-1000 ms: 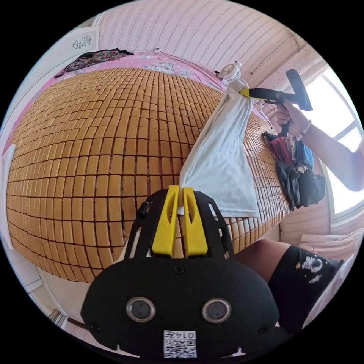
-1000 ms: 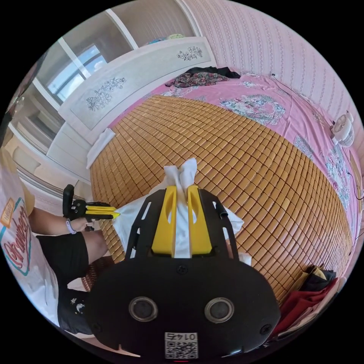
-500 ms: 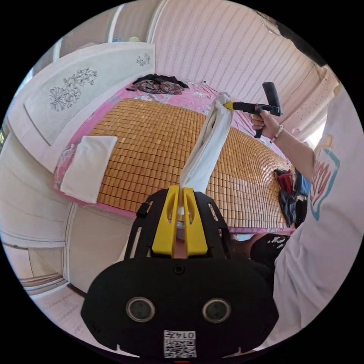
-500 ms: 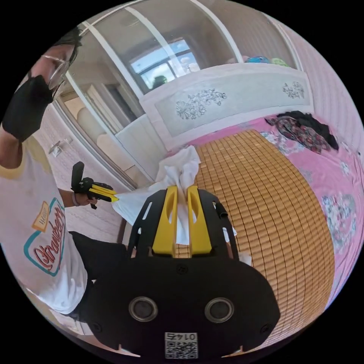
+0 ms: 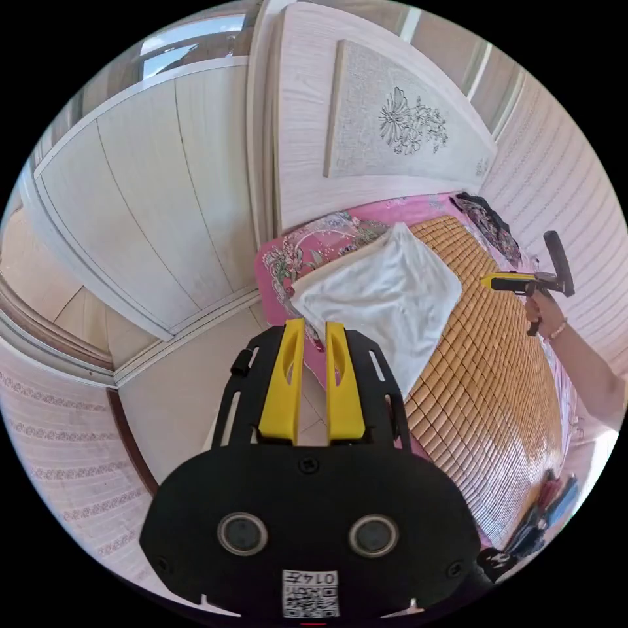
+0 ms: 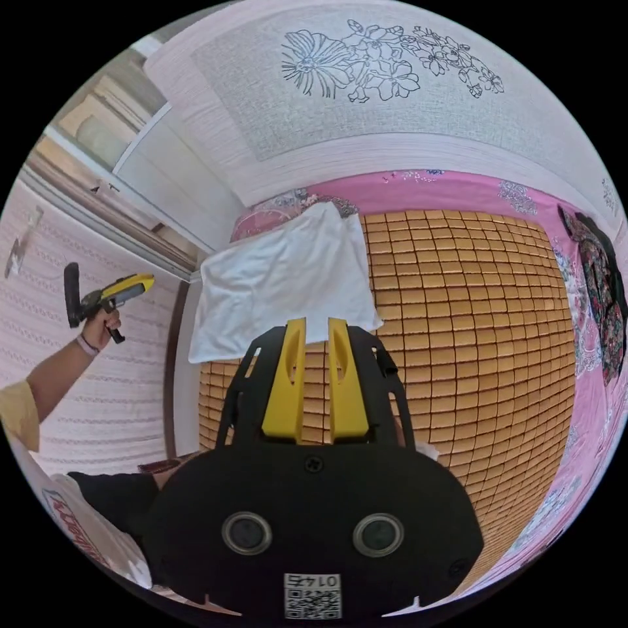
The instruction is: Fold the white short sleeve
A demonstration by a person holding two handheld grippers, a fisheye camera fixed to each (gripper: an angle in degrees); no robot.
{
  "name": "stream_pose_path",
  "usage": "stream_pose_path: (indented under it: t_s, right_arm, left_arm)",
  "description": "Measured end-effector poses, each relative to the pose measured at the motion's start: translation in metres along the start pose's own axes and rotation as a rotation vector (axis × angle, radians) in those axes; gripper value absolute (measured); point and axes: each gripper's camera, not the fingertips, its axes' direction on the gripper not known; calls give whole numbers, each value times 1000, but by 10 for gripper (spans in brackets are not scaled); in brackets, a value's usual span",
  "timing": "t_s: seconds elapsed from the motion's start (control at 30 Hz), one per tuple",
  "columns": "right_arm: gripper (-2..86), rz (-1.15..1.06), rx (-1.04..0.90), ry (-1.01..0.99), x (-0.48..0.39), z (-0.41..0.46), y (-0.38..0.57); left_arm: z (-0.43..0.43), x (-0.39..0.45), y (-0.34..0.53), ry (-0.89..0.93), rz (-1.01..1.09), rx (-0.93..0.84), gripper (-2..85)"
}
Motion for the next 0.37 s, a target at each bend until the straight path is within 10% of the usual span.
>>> stream_pose_path:
  t_s: [0.37]
  right_arm:
    - [-8,435,-327,340,-101,-113,436]
  left_arm:
    - [-24,301,177,381,519,-277,-9]
